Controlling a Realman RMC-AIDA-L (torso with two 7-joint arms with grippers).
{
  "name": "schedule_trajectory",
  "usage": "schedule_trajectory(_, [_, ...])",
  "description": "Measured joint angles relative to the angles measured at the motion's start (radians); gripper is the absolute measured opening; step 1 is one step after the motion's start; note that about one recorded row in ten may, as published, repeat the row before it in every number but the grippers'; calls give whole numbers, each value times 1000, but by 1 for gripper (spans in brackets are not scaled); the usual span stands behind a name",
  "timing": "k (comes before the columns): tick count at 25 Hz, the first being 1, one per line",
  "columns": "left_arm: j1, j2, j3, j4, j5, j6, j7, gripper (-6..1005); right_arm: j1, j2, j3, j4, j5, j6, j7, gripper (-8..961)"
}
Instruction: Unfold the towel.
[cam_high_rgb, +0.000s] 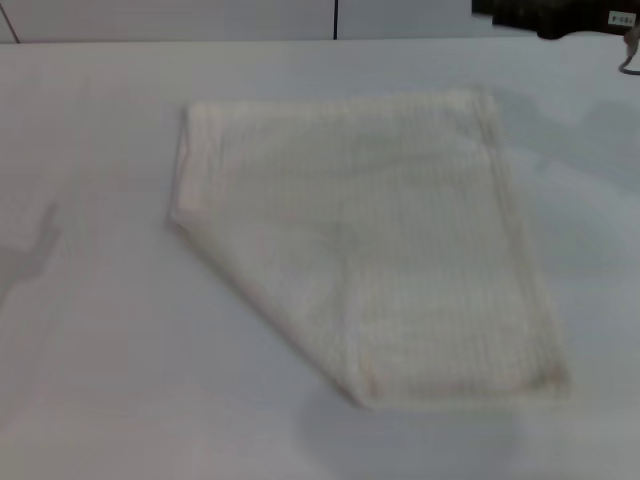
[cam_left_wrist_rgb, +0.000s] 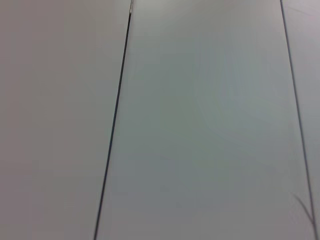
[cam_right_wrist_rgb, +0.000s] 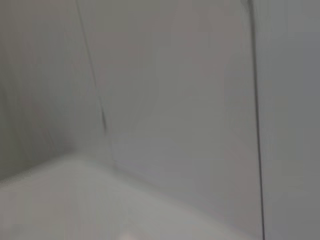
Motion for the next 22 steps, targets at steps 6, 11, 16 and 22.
schedule_trajectory(6, [-4,0,13,89,33,-5,-133,683,100,-55,-7,-127,-276,-187,299,563])
schedule_trajectory(11, [-18,2,33,146,59,27,-207,656,181,-65,-13,-124,-428,-278,388,435])
schedule_trajectory(16, [-45,2,126,264,61,75,-378,629,242,-35,-17,-83,-560,-298,409,262])
schedule_trajectory(22, [-77,10,286,455,75,54,-602,518,249,1,-84,-58,-593,-279,406,49])
